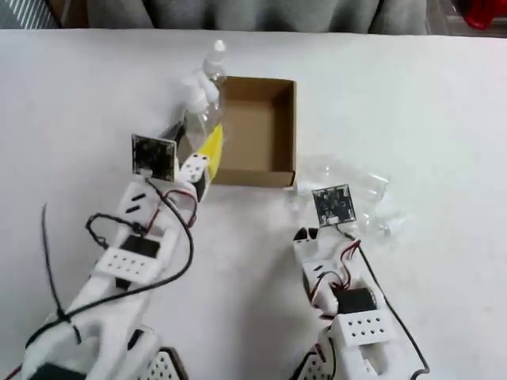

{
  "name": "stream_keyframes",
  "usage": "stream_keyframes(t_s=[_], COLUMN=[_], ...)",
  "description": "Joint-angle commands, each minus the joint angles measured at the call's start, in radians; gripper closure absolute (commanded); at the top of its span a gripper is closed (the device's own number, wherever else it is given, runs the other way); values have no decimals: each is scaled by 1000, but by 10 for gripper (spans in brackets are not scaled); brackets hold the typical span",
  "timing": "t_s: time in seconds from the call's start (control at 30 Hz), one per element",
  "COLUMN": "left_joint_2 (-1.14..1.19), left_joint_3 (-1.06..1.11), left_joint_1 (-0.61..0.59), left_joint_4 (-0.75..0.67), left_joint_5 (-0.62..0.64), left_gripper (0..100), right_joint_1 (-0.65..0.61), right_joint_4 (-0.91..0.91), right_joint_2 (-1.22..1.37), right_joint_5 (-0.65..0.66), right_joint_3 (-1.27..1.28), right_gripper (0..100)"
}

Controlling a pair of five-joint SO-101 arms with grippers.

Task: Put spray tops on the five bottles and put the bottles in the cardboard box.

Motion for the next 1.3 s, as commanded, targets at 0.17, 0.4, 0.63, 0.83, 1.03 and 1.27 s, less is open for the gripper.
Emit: stream_keyframes(t_s=[0.17,0.4,0.63,0.83,1.03,1.27], left_joint_2=[229,334,446,466,469,568], left_joint_3=[-77,-103,-152,-152,-144,-170], left_joint_1=[-28,-45,-59,-59,-59,-59], left_joint_4=[-278,-322,-325,-325,-318,-325], left_joint_5=[0,3,6,6,6,5], left_gripper=[978,978,978,978,978,976], right_joint_1=[8,8,10,10,10,10], right_joint_4=[-2,-2,-2,-2,-2,-2], right_joint_2=[-8,-8,-8,-8,-8,-8], right_joint_5=[9,9,9,9,9,9], right_joint_3=[9,9,9,9,9,9], right_gripper=[984,984,984,984,984,984])
